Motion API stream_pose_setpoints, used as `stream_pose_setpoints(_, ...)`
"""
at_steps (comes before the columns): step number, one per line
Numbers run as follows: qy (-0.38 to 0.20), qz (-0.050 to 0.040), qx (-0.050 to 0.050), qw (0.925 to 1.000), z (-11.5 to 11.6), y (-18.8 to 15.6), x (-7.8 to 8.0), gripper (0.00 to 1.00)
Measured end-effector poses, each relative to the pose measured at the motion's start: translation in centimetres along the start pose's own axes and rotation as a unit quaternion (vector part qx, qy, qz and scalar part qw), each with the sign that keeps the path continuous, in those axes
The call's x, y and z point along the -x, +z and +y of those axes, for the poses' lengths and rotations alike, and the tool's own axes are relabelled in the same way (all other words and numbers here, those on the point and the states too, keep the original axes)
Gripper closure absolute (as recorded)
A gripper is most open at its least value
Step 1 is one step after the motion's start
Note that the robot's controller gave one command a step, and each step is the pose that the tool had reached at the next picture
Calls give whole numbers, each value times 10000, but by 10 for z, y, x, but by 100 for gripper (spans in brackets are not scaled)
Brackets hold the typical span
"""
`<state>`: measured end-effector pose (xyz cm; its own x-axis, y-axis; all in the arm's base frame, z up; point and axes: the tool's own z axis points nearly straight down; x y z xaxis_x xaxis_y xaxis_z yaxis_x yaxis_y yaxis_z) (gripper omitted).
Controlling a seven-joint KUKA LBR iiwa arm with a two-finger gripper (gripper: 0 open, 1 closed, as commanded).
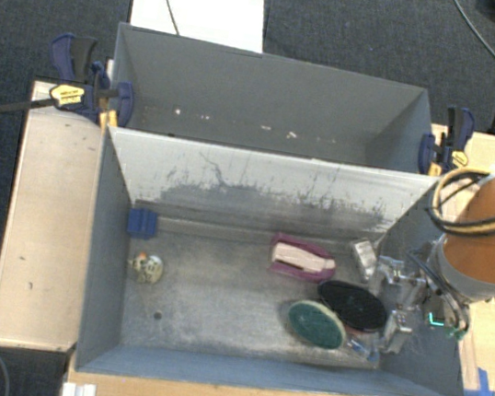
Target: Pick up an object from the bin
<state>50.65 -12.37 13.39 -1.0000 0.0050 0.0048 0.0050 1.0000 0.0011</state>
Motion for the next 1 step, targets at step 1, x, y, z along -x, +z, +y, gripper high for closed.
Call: stream_pose_setpoints(1,1219,-45,-17,9925,19,60,11,0)
